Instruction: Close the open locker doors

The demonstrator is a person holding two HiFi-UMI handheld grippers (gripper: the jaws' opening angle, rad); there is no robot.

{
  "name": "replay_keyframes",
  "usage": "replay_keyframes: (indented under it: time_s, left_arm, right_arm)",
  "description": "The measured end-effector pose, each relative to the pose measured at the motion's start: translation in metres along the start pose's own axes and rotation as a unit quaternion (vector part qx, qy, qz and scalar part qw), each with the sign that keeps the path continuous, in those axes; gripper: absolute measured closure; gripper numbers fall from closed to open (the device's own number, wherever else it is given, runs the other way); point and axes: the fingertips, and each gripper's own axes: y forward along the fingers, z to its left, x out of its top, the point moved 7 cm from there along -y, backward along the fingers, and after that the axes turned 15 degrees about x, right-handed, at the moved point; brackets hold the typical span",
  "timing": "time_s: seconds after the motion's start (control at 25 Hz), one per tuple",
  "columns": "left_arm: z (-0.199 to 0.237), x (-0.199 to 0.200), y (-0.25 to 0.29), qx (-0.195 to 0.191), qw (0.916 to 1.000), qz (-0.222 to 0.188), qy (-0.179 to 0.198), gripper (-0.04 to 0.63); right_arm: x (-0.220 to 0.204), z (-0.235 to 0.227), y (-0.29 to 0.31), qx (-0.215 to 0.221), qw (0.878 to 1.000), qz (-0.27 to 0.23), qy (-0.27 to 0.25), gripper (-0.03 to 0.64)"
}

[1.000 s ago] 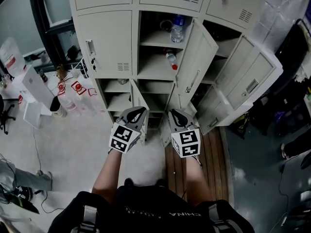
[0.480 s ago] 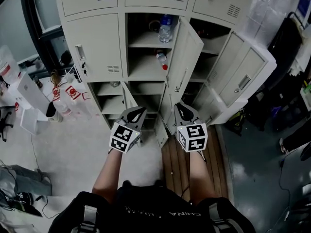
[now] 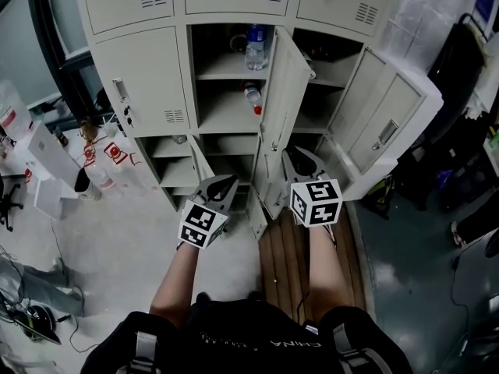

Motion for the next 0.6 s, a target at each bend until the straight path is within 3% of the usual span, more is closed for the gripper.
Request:
replay_keyframes:
  time_s: [0.12, 0.6]
  left_arm:
    - [-0.002, 0.003, 0.003, 0.004, 1.0000, -0.001, 0.001, 0.572]
    - [-0.006, 0.016, 0.007, 0.018, 0.9997, -0.011, -0.012, 0.574]
  right_arm:
    - [0.003, -0.006, 0.004, 0.018, 1.000, -0.003, 0.005, 0.520]
    - [-0.002, -0.016, 0.015, 0.050, 0.999, 0.004, 0.002, 0.520]
